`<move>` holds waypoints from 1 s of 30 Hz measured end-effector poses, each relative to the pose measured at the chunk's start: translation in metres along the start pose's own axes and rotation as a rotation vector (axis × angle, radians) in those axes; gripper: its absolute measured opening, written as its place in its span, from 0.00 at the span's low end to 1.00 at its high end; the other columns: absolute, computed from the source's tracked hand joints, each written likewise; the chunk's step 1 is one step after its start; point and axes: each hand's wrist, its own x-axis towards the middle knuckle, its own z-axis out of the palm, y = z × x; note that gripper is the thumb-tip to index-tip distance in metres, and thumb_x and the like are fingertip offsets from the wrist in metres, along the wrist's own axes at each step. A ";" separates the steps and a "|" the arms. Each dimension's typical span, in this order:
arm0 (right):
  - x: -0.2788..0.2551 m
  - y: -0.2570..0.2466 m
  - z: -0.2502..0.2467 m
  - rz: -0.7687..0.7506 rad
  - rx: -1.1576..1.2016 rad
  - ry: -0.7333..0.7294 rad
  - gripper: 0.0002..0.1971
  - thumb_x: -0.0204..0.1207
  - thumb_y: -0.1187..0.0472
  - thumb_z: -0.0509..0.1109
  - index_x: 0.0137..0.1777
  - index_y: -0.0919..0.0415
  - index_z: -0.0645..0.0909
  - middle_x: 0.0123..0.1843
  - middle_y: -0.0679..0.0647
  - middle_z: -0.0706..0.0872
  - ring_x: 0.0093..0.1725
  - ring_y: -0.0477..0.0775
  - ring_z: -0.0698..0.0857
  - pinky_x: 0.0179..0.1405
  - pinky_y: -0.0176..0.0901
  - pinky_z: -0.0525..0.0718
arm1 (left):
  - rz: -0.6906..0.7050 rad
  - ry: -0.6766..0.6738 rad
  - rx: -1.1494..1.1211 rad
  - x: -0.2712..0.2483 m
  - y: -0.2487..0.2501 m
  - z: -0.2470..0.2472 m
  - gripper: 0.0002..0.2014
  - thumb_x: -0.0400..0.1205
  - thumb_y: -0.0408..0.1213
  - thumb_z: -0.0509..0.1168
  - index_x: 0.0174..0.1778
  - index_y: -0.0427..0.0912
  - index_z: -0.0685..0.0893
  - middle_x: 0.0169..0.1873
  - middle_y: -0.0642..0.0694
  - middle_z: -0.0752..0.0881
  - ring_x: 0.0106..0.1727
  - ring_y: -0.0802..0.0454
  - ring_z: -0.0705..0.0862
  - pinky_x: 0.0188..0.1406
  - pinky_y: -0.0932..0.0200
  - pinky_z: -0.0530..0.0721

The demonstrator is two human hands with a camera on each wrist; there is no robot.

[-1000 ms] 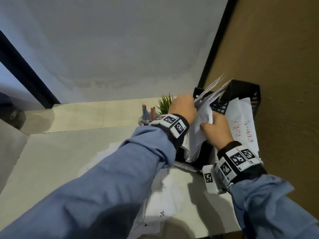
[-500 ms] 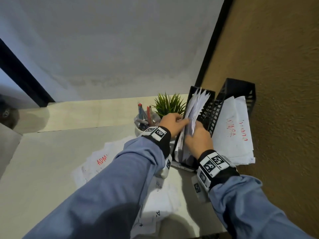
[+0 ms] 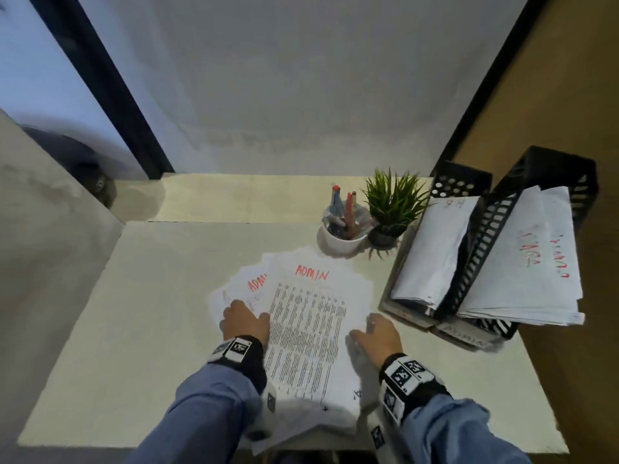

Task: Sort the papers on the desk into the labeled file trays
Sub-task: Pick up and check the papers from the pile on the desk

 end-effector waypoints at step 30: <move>0.019 0.043 0.011 -0.015 0.774 -0.071 0.22 0.64 0.87 0.62 0.18 0.65 0.83 0.30 0.60 0.88 0.26 0.54 0.85 0.23 0.33 0.83 | -0.031 0.148 -0.422 -0.006 -0.042 -0.021 0.21 0.72 0.35 0.75 0.58 0.36 0.77 0.55 0.37 0.86 0.53 0.39 0.84 0.51 0.52 0.81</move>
